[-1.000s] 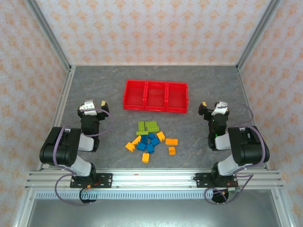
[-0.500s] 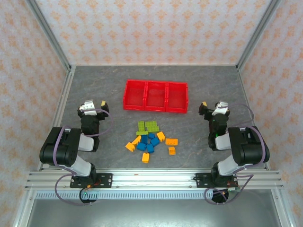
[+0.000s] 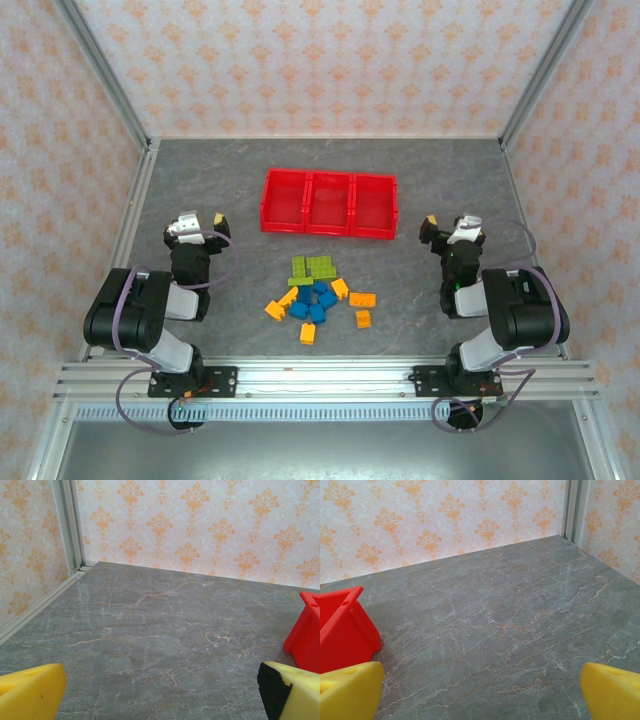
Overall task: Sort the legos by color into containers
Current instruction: Pick up the lego from the bottom-center of the table.
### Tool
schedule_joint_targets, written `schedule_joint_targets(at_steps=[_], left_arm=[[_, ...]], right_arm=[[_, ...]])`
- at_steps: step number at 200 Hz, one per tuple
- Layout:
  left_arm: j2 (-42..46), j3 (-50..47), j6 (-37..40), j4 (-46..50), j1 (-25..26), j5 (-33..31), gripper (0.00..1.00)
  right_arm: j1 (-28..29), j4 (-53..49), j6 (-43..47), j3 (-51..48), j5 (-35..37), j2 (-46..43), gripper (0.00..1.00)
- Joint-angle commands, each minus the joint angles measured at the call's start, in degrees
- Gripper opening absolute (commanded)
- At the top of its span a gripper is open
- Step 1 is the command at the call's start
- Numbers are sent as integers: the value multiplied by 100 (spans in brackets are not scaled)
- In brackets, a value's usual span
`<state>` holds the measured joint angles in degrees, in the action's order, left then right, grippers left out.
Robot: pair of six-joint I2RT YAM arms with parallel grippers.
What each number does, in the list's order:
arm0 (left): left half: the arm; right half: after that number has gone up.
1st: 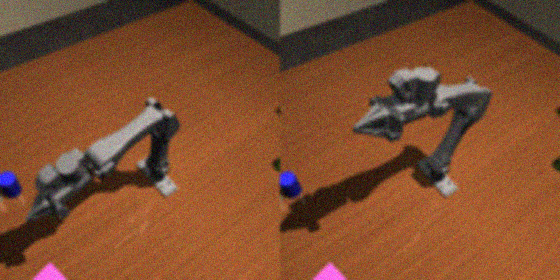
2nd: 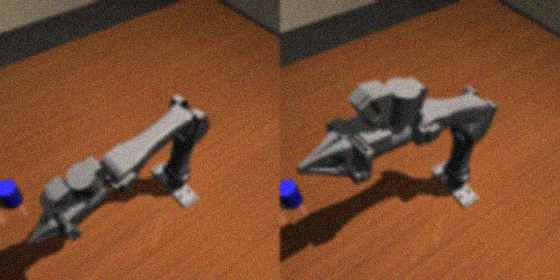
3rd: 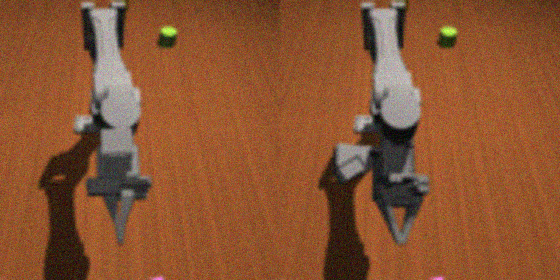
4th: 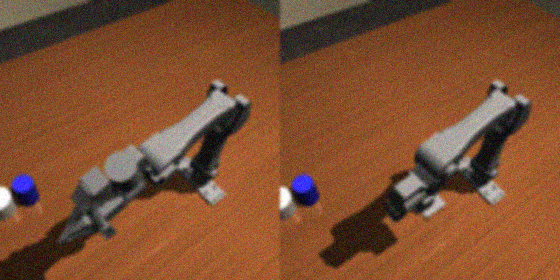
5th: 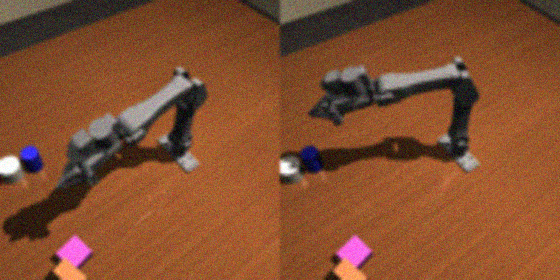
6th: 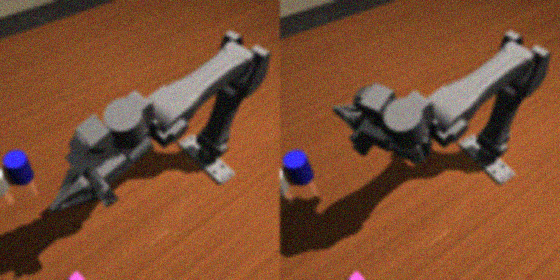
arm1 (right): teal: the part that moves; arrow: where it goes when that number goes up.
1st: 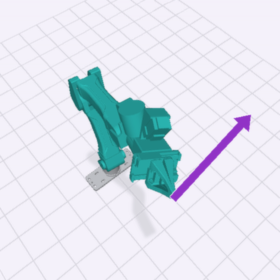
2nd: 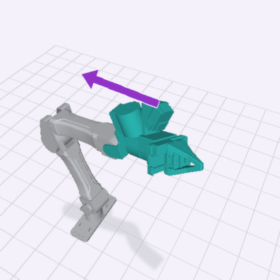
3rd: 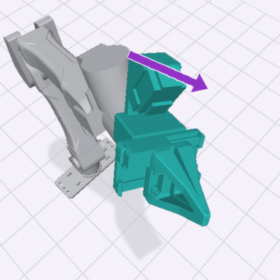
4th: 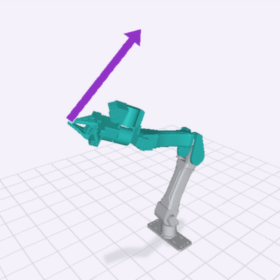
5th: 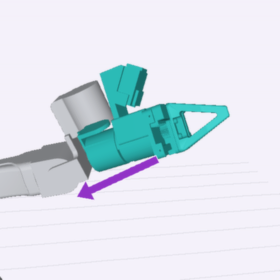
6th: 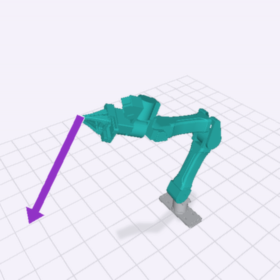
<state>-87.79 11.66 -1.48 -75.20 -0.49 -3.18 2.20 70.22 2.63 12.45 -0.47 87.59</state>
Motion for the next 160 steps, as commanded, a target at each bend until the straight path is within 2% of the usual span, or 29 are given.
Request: schedule_joint_targets(at_steps=[1, 23, 38, 54, 67, 78, 87, 99, 120, 139, 148, 160], left_arm=[[-22, 82, 24, -4, -7, 91, 99], [-17, 70, 40, -33, 10, 55, 99], [83, -56, 209, -209, 129, 26, 99], [616, -181, 493, 13, 522, -491, 99], [1318, 63, 540, 1082, 863, -937, 99], [1837, 496, 75, 2351, 1020, -1066, 99], [2163, 875, -420, 3286, 1152, -1065, 99], [2474, 1233, -1102, 4056, 1294, -936, 99], [2906, 1927, -2066, 5665, 1319, -149, 99], [3206, 2388, -2667, 6976, 1330, 439, 99], [3386, 2486, -2836, 7469, 1339, 729, 99], [3652, 2542, -3085, 8041, 1351, 935, 99]], right_arm=[[-35, 8, -17, 109, -15, -43, 100], [-35, 36, -13, 85, 9, -58, 99], [56, -223, -94, 150, 472, -329, 98], [140, -1576, -332, 558, 1123, -1074, 99], [30, -3454, -1727, 1322, 1702, -1499, 100], [-135, -4713, -2261, 2017, 1075, -1665, 100], [-136, -5354, -2457, 2451, 613, -1752, 100], [-140, -6006, -2851, 2842, 21, -1913, 100], [-136, -6779, -3240, 3158, -1297, -2329, 100], [-11, -7544, -3298, 3267, -2868, -2569, 100], [208, -7990, -3132, 3317, -3105, -2637, 100], [730, -8940, -2673, 3494, -3063, -2683, 100]])
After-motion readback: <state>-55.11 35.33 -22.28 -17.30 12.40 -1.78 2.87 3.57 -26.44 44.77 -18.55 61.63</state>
